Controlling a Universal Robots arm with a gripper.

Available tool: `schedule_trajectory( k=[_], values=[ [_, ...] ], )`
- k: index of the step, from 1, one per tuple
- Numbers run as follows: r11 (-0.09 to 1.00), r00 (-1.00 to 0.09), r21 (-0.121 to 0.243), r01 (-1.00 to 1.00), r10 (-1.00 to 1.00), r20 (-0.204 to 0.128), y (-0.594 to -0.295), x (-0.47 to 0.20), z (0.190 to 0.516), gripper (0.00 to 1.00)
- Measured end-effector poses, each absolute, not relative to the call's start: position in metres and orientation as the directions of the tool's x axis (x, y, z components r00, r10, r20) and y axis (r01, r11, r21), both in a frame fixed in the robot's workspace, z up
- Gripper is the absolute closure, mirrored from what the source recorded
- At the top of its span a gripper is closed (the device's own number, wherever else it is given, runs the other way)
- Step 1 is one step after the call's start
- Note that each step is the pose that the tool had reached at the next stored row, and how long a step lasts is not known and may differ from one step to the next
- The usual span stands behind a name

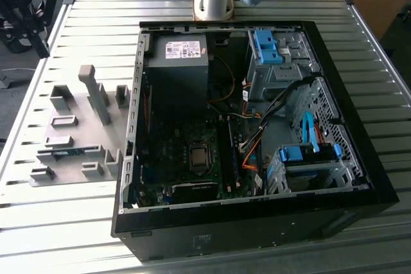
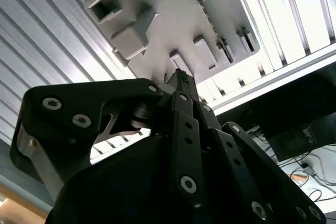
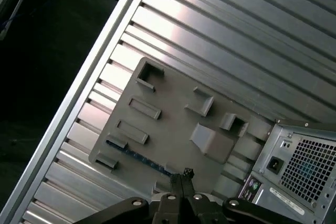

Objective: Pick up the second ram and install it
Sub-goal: 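Pick up the second ram and move it above second insertion slot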

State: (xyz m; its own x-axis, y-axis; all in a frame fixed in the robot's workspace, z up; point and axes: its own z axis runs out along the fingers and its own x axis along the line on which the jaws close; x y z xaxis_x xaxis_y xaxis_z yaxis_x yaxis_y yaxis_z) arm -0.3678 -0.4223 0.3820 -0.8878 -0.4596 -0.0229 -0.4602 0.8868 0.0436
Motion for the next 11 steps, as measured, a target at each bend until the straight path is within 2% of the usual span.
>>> schedule_trajectory(
  k=[11],
  values=[
    [0.791,-0.793,0.043,-0.610,-0.609,-0.023,-0.4223,-0.3680,0.3804,0.89]
  ],
)
